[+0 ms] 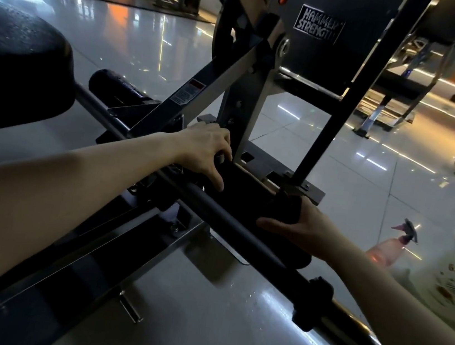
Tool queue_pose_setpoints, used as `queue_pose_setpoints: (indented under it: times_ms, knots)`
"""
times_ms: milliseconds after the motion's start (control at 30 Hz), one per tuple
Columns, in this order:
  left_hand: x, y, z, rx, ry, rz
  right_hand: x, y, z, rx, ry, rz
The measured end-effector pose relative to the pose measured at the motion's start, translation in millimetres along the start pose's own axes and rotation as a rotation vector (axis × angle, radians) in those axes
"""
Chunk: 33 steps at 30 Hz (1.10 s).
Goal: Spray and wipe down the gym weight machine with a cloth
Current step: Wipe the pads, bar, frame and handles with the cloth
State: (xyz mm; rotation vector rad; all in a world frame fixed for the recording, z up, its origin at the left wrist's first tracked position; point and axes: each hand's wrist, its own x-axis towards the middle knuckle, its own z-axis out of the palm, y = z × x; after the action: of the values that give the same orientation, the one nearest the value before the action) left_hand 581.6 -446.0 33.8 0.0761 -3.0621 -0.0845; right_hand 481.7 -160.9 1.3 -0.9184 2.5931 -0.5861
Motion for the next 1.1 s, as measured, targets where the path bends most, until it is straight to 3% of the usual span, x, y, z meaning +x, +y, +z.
queue_pose_setpoints:
  times_ms: [233,467,633,700,800,900,1000,1100]
  knots:
    - [1.8,-11.9,11.1,-0.099,0.017,-0.001,1.1,5.3,-10.6,0.278,-0.108,-0.097]
    - [7.3,-8.0,16.3,-0.117,0.125,-0.045,10.8,23.7,-12.9,0.686,-0.324,0.155]
    - [10.3,-14.0,10.9,-0.048,-0.107,-0.046,12.1,14.5,-27.3,0.601,-0.395,0.26]
    - [11.1,-15.7,12.7,-0.012,-0.108,-0.028,14.5,-1.0,-21.9,0.512,-0.263,0.315]
    - [13.0,-17.4,19.1,-0.016,-0.068,-0.025,31.7,-23.8,-5.4,0.036,0.107,0.317]
    - [12.5,-17.0,21.9,-0.036,-0.038,-0.02,50.8,-63.3,5.4,-0.288,0.185,0.157]
    - [10.2,-14.6,20.5,-0.015,0.008,-0.013,77.5,-108.9,25.2,-0.306,0.215,0.013]
    - [8.7,-12.6,20.9,0.04,0.052,-0.021,93.7,-136.3,30.2,-0.097,0.185,-0.052]
